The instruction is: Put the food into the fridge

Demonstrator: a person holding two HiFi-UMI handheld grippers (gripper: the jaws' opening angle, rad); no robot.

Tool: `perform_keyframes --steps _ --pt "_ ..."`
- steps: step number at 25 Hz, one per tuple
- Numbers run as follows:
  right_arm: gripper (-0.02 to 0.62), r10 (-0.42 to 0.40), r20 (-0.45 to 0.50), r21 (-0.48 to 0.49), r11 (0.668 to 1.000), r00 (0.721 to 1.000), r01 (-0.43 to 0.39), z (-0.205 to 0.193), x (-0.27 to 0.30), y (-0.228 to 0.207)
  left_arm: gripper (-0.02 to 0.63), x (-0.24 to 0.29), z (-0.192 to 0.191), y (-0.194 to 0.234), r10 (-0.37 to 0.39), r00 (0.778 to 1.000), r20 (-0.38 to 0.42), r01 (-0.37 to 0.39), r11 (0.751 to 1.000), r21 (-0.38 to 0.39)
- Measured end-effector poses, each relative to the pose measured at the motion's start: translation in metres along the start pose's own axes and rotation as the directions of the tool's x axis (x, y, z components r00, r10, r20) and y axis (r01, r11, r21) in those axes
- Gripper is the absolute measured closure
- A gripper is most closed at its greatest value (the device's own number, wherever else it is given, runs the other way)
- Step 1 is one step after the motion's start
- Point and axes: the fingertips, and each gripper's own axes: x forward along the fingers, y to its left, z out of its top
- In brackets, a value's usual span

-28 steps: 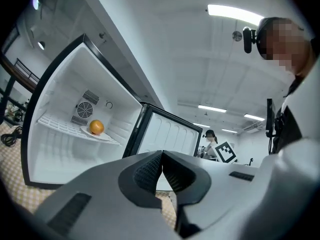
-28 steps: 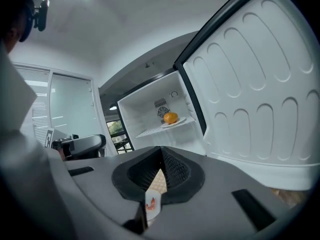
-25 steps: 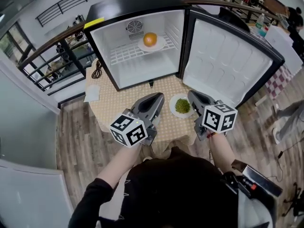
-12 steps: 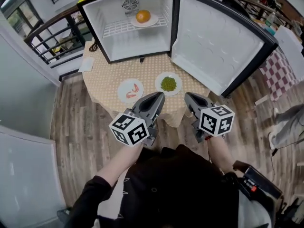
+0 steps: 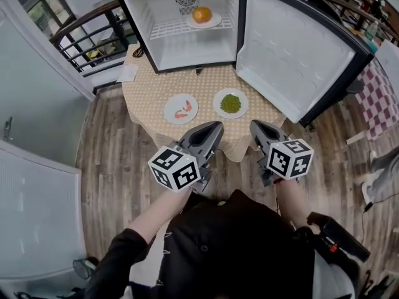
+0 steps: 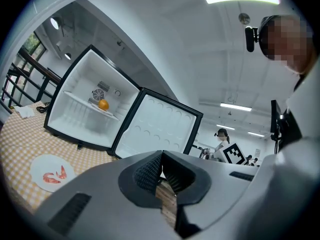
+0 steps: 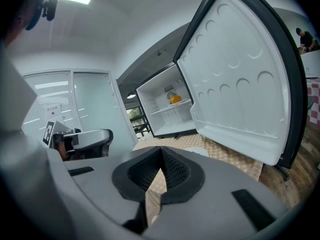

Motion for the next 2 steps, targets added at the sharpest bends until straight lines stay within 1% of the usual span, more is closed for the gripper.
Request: perform_keyframes --steps 2 --pt "0.578 0.0 0.004 -0.003 1.0 1.0 0.0 -0.0085 -0.0001 -0.0033 0.592 -0.001 -0.0075 -0.0015 -0.003 1.0 0.003 0.003 1.0 0.001"
